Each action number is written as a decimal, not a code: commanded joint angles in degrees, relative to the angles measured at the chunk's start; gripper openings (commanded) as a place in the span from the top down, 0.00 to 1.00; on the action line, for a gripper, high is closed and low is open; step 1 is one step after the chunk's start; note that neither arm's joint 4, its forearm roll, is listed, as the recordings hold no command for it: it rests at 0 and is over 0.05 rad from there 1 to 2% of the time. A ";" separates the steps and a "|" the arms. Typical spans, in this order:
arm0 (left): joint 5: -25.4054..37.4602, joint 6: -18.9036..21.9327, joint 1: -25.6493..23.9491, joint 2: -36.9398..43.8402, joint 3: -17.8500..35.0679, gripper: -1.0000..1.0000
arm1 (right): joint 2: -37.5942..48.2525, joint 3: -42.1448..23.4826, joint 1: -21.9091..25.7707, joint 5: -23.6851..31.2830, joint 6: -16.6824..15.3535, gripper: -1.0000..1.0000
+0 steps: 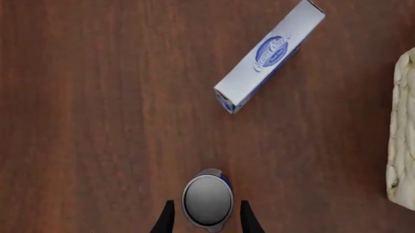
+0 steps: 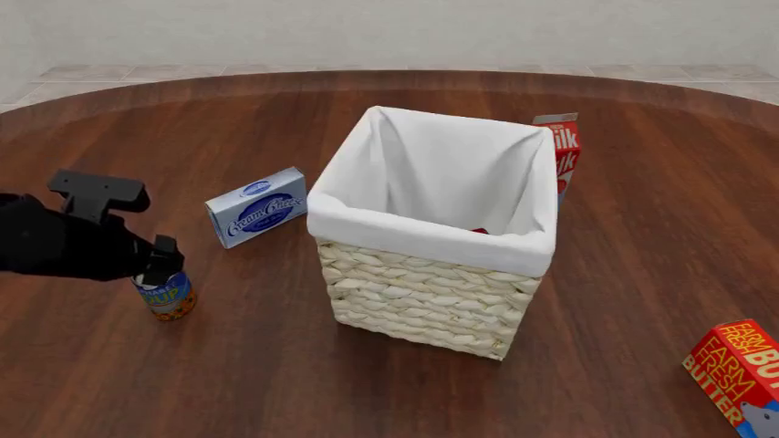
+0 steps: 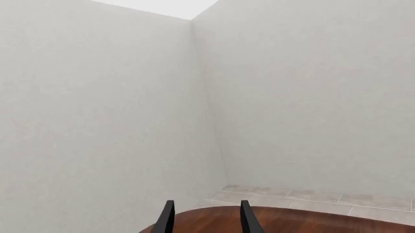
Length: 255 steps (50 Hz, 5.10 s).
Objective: Pick up the alphabet soup and the tomato sauce, and put them in the basket.
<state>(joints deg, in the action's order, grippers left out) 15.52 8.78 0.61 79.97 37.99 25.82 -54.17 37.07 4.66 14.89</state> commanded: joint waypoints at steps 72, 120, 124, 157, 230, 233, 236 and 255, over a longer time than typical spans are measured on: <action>-6.88 -0.69 0.25 6.31 -2.84 0.00 | -1.73 -0.26 0.03 1.29 -0.32 0.00; -5.63 -1.40 0.88 4.29 -1.94 1.00 | -0.81 -0.06 -0.07 0.19 -0.49 0.00; -4.79 -1.24 1.09 3.49 -1.41 1.00 | -1.20 -0.15 -0.01 0.53 -0.54 0.00; 2.47 -0.87 0.10 -4.55 0.80 1.00 | -1.88 -1.32 0.06 1.43 -0.68 0.00; 15.25 -7.22 -10.71 -15.84 21.22 1.00 | -2.48 -1.94 0.90 1.87 -1.09 0.00; 15.31 -7.99 -11.86 -15.86 21.97 1.00 | -2.44 -1.82 0.87 1.75 -1.09 0.00; 15.18 -8.64 -12.88 -15.84 22.37 1.00 | -2.20 -1.68 0.86 1.36 -1.07 0.00; 14.08 -13.55 -19.54 -15.90 25.34 1.00 | -2.94 -2.23 0.78 2.35 -1.25 0.00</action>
<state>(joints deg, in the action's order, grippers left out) 30.11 -3.75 -15.90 64.44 61.35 23.24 -56.06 37.82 6.42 13.76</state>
